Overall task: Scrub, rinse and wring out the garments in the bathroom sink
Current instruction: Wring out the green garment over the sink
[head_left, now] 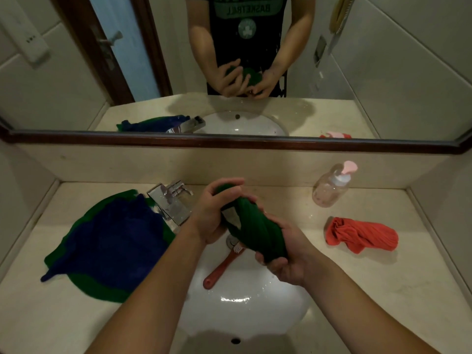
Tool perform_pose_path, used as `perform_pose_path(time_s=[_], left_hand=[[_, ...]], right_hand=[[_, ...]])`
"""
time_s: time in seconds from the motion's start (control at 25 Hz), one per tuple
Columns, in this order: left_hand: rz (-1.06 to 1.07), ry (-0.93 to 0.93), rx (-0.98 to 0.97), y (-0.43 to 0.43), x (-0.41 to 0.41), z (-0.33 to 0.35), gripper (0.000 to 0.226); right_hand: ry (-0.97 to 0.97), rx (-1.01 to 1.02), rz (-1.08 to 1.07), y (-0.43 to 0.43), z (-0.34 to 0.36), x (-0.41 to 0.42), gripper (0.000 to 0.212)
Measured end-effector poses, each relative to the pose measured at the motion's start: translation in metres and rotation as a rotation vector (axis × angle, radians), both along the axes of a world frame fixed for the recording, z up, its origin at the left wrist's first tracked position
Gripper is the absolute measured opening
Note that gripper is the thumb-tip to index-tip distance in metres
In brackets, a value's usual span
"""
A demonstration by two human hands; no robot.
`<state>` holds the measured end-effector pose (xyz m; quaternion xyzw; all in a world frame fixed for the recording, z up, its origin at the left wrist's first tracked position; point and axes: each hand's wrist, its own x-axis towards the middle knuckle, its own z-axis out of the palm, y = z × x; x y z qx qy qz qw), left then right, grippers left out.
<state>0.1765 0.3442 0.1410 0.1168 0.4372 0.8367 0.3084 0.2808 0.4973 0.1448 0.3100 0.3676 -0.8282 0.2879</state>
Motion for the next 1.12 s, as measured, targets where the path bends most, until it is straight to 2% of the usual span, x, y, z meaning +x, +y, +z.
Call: perform_pose_path(time_s=[0.16,0.24,0.32,0.4,0.52,0.64,0.8,0.88,0.96,1.04,1.12], left_hand=[[0.052,-0.008,-0.183,0.005,-0.001,0.003,0.056],[0.155,0.049,-0.281,0.010,0.004,0.004,0.045],[0.302,0.131,-0.416,0.019,0.009,0.005,0.014],[0.437,0.142,-0.537,0.028,0.013,0.002,0.019],[0.642,0.055,-0.562,0.041,0.013,0.001,0.016],[0.716,-0.093,-0.554,0.050,0.011,0.009,0.011],[0.712,-0.226,-0.557,0.055,0.009,0.014,0.013],[0.697,-0.284,-0.573,0.056,0.010,0.015,0.015],[0.693,-0.320,-0.573,0.056,0.012,0.013,0.016],[0.711,-0.274,-0.598,0.054,0.017,0.009,0.013],[0.682,-0.195,-0.629,0.047,0.019,0.007,0.007]], right_hand=[[0.009,0.069,-0.023,0.002,0.000,-0.005,0.044],[-0.001,0.179,-0.065,-0.001,0.006,-0.009,0.039],[0.022,0.430,-0.126,-0.005,0.005,-0.015,0.033],[0.079,0.746,-0.215,-0.007,-0.002,-0.022,0.038],[0.367,1.192,-0.214,-0.001,-0.008,-0.034,0.053],[0.645,1.463,-0.113,0.008,0.002,-0.040,0.056],[1.008,1.696,0.011,0.016,0.005,-0.046,0.046],[1.121,1.760,0.087,0.022,0.000,-0.048,0.041],[1.185,1.794,0.149,0.027,-0.005,-0.050,0.043],[1.239,1.832,0.147,0.029,-0.009,-0.050,0.043],[1.168,1.791,0.129,0.022,-0.008,-0.042,0.039]])
